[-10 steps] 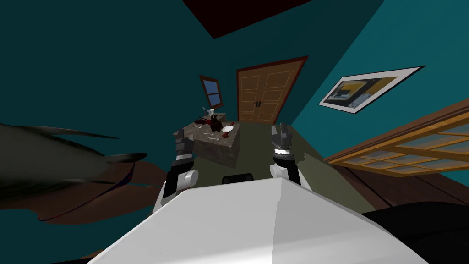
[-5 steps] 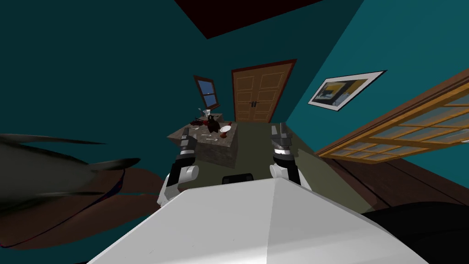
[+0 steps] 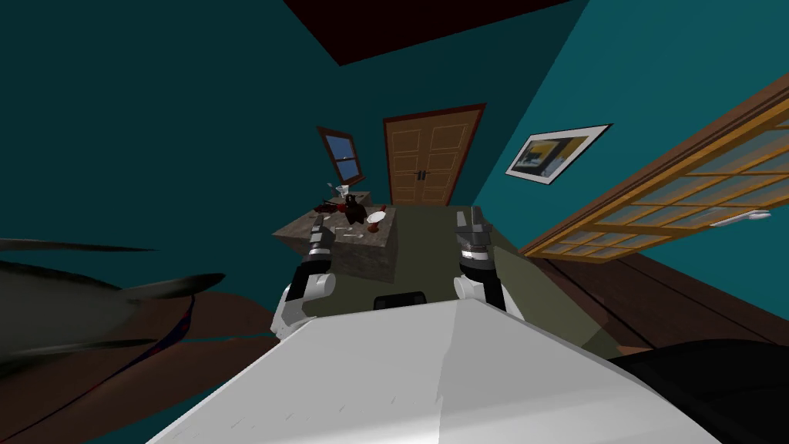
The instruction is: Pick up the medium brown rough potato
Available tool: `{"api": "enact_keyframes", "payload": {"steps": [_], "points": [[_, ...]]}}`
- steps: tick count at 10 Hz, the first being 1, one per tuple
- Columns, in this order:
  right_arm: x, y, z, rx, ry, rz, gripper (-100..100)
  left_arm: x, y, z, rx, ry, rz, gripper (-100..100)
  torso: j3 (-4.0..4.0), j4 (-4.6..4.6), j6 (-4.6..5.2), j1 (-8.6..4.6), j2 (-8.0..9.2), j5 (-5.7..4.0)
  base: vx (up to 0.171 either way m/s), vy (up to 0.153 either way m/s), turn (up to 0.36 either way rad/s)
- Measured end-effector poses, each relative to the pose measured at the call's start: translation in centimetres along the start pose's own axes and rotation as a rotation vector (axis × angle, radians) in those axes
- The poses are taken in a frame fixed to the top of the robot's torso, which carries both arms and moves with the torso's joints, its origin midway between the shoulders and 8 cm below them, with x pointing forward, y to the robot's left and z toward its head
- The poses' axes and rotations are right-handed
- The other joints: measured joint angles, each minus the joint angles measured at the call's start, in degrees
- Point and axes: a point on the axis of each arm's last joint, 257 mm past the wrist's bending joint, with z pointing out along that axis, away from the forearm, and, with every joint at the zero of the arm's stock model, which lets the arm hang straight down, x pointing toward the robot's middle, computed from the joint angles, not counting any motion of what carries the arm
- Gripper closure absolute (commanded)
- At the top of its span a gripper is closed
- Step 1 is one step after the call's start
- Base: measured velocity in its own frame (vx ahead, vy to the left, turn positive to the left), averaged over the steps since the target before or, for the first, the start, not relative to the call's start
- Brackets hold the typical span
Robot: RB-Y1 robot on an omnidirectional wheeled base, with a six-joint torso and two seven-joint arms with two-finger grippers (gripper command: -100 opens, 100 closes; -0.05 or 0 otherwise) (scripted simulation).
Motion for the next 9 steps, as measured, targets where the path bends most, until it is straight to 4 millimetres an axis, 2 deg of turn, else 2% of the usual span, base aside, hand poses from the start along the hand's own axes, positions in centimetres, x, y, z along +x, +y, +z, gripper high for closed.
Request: {"api": "enact_keyframes", "payload": {"steps": [9], "points": [[0.0, 0.0, 0.0, 0.0, 0.0, 0.0, 0, 0.1, 5.1, 3.2, -0.183, -0.003, -0.057, -100, 0.0, 0.0, 0.01, -0.01, -0.01, 0.0, -0.014, 0.017, -0.097]]}}
